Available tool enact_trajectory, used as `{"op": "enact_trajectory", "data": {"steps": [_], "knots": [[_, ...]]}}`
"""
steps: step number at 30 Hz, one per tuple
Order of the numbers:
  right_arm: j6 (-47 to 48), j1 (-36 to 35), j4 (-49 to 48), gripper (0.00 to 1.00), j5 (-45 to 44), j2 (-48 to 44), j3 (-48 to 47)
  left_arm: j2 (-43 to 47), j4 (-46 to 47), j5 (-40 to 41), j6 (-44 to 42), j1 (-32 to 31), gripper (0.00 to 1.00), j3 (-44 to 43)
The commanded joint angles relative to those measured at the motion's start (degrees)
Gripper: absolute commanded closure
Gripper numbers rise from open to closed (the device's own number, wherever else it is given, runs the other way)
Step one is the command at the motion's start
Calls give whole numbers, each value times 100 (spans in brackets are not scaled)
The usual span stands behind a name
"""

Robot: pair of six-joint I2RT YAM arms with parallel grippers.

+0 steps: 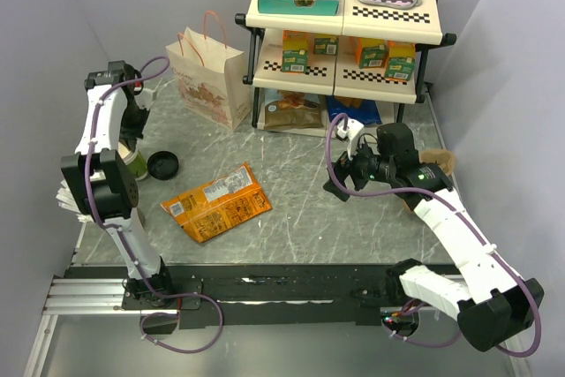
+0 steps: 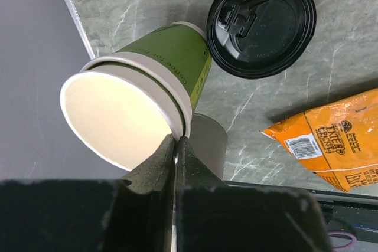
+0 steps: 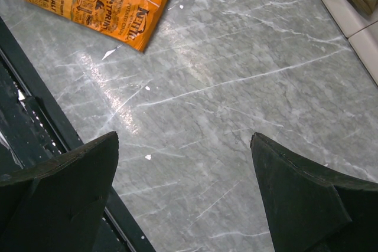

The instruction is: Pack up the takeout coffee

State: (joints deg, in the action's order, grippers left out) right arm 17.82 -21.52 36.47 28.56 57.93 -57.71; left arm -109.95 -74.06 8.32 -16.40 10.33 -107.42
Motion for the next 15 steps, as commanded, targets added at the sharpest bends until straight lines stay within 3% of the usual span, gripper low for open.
{"op": "enact_trajectory", "data": {"steps": [1,7,8,9,10,11,12,13,15], "knots": [[10,-37,-166,2,27,-36,-179,220,-205,127,-12,-13,99,-191],[-7,-28,-219,2,45,-1,-179,177,-36,408,-144,-56,99,-165],[2,-37,-202,2,36,-1,-196,115,-482,312,-126,-205,99,-575],[-24,-28,-210,2,19,16,-214,219,-77,250,-152,-224,99,-692],[-51,-37,-245,2,1,8,-197,620,623,493,-196,37,99,99],[-34,-28,-272,2,36,8,-179,563,656,643,-388,22,99,298],[10,-37,-263,2,62,25,-161,371,-196,741,-346,-39,99,144],[-7,-37,-228,2,54,34,-196,73,-301,333,-215,82,99,-458],[-16,-37,-245,2,45,43,-205,131,-40,346,-222,233,99,-264]]}}
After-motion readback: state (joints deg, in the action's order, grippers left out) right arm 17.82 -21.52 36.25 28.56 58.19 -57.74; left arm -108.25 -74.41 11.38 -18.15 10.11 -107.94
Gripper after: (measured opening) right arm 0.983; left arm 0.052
